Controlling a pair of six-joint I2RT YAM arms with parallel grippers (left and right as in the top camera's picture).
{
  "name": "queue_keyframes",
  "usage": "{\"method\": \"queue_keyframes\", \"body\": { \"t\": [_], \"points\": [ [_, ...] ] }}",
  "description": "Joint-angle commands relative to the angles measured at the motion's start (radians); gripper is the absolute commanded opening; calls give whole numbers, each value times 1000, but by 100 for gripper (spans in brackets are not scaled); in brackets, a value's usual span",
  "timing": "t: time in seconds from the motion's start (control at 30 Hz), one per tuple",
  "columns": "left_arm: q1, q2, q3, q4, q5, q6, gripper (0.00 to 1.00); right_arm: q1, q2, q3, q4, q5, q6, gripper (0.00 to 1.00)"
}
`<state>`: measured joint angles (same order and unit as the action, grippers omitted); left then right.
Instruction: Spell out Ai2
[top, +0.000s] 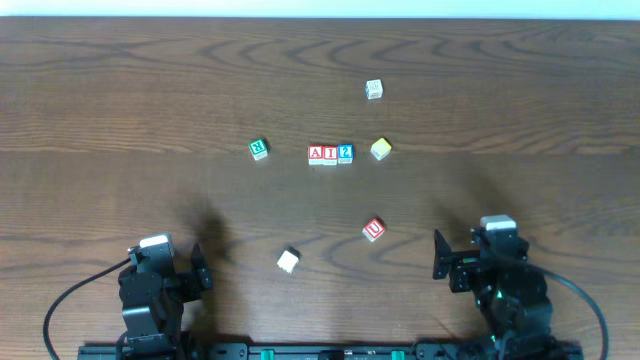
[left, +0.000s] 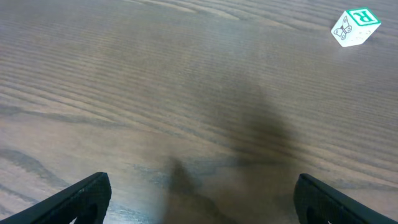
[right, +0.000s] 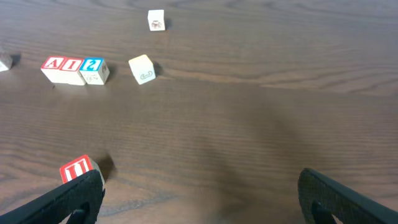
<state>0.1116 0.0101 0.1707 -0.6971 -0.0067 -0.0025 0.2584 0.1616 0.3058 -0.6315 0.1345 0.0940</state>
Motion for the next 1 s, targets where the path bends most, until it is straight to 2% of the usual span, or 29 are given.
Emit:
{"method": "queue_keyframes", "body": {
  "t": [0.0,0.2,0.97],
  "points": [
    [6,-6,-12,-6,-1,7,95,-18,-68,-41,0,-12,-17,99],
    [6,-6,-12,-6,-1,7,95,-18,-157,-87,-1,-12,-16,99],
    [6,-6,-12,-6,-1,7,95,-15,-156,-148,-27,-27,-17,99]
  ]
}}
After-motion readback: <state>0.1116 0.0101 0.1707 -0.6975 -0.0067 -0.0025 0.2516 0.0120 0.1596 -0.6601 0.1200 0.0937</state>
